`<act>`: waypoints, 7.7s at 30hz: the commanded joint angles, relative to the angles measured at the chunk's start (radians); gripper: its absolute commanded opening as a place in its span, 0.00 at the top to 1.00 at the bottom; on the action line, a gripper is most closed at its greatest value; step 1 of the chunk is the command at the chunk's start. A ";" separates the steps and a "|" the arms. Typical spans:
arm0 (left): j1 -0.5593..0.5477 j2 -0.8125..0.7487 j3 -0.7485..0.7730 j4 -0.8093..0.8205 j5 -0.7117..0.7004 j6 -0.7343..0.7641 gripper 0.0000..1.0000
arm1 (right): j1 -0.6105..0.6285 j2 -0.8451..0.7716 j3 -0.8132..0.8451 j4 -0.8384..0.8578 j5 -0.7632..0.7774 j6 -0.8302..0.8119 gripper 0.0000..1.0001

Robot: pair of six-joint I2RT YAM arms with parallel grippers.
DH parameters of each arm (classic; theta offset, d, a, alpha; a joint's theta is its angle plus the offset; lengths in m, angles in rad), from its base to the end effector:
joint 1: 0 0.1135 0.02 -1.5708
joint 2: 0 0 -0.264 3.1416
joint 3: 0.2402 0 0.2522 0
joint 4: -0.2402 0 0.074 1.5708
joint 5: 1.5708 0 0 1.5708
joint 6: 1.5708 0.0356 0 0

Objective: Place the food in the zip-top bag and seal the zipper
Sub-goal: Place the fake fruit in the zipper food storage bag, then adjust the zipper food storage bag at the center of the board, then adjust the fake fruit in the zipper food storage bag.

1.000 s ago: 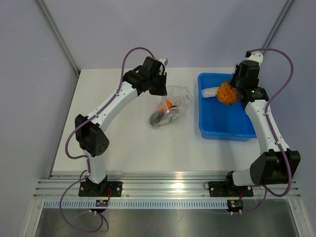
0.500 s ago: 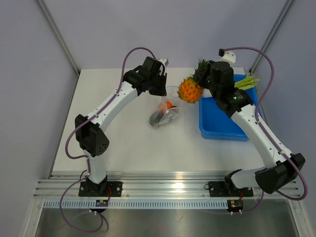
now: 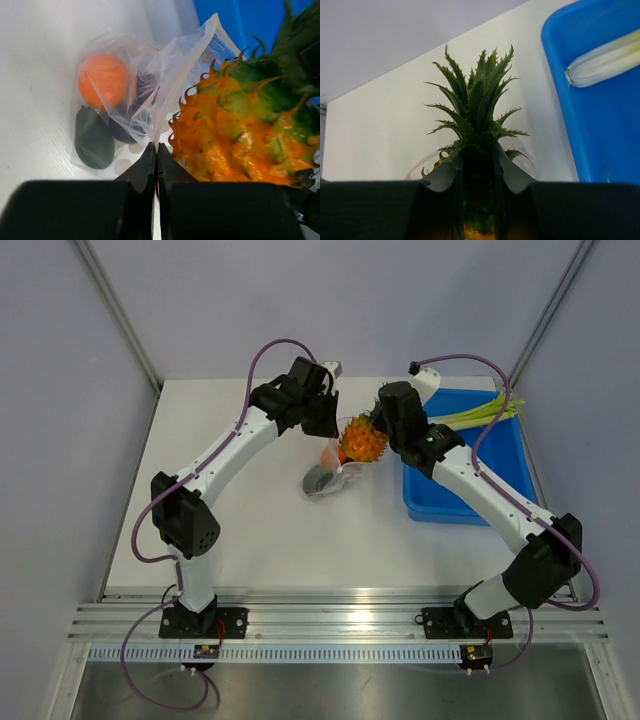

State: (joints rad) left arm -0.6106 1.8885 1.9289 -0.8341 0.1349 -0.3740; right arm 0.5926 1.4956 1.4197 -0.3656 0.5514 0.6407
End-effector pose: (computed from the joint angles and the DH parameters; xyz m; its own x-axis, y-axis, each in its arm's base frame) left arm 0.3425 -0.2456 0.3562 -0.7795 0.1037 -0.6177 0.3874 0.8547 -0.3454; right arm 0.2952 0.1763 0.3734 -0.3337 0.3892 -0.8586 0.1455 0.9212 0.3610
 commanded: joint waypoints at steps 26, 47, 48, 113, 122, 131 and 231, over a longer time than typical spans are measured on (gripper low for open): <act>0.021 -0.086 -0.021 0.102 0.164 -0.101 1.00 | 0.197 0.121 0.047 -0.148 0.393 0.185 1.00; 0.023 -0.080 -0.019 0.113 0.103 -0.158 1.00 | 0.210 0.118 -0.008 -0.122 0.147 0.257 0.41; 0.023 -0.078 -0.019 0.110 0.101 -0.157 1.00 | 0.208 0.091 -0.024 -0.115 0.139 0.242 0.36; 0.060 -0.177 -0.088 0.136 0.074 -0.120 1.00 | -0.105 -0.011 -0.194 -0.058 -0.413 -0.019 1.00; 0.060 -0.177 -0.128 0.162 0.146 -0.126 1.00 | -0.105 -0.050 -0.133 -0.114 -0.430 -0.107 0.50; 0.060 -0.174 -0.153 0.190 0.192 -0.146 1.00 | -0.100 -0.185 -0.156 -0.093 -0.450 -0.061 0.27; 0.060 -0.144 -0.113 0.041 0.276 0.188 1.00 | 0.004 0.000 -0.151 -0.073 -0.461 0.031 0.37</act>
State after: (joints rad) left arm -0.5499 1.7702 1.8004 -0.8337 0.4137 -0.1989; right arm 0.5892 1.5963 1.2015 -0.3618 -0.0044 0.7437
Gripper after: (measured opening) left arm 0.005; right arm 0.617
